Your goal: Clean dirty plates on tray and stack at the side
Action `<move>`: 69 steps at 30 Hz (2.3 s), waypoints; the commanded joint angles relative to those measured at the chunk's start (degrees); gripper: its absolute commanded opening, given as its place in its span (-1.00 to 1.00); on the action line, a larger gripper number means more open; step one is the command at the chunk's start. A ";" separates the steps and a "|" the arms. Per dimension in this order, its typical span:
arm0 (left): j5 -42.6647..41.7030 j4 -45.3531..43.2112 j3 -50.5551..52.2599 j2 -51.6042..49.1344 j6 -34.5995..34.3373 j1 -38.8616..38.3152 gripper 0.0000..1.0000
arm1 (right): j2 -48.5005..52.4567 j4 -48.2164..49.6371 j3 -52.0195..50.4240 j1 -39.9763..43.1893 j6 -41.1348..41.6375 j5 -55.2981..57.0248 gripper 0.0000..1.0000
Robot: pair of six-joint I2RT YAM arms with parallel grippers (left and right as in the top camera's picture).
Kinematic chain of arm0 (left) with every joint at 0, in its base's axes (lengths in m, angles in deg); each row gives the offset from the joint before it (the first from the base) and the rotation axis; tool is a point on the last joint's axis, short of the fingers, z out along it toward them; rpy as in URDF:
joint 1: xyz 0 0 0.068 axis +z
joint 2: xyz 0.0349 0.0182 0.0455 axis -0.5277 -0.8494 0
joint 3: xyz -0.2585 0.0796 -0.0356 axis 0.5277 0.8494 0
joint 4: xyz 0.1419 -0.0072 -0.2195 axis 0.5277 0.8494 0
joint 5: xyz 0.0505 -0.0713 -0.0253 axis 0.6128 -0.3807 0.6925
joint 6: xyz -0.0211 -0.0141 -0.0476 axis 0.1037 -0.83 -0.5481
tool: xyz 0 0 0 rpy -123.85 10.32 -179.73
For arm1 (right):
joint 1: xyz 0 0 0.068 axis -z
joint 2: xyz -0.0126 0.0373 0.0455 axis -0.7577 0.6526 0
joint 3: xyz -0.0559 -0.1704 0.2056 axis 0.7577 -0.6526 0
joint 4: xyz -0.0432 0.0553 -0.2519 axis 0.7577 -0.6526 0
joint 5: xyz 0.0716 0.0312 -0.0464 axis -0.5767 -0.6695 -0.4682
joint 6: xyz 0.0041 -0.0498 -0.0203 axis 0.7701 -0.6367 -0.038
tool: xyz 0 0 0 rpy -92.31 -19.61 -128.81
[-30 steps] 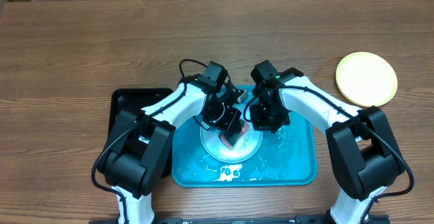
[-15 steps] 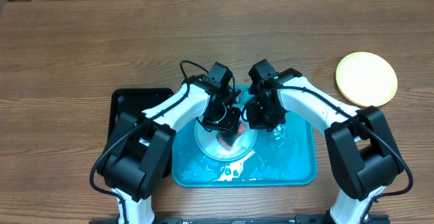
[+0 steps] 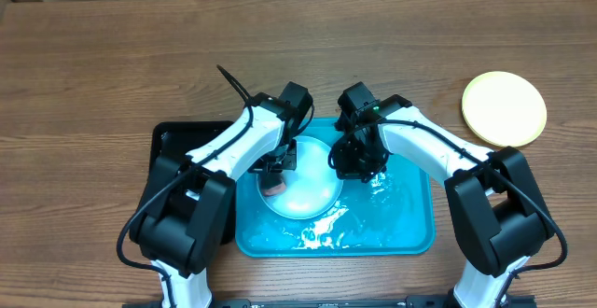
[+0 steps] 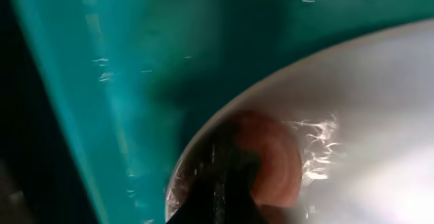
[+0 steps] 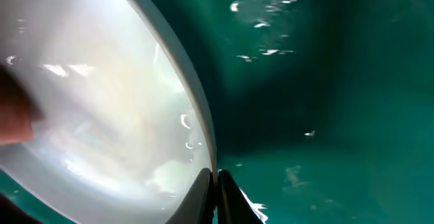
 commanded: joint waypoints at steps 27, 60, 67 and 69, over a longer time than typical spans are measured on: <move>-17.16 -9.35 -7.67 -3.23 17.55 -3.06 -0.92 | -0.50 -2.93 -0.04 0.96 -1.55 4.33 -0.92; 5.81 4.33 -7.76 -3.26 7.45 -2.36 -0.91 | -0.50 -3.52 -0.04 0.96 -1.49 4.35 -0.92; 4.13 7.19 -7.76 -3.26 10.32 -1.64 -0.92 | -0.50 -3.52 -0.04 0.98 -1.49 4.39 -0.92; 0.24 7.30 -7.76 -3.26 13.60 -2.67 -0.92 | -0.50 -3.52 -0.04 1.03 -1.51 4.42 -0.92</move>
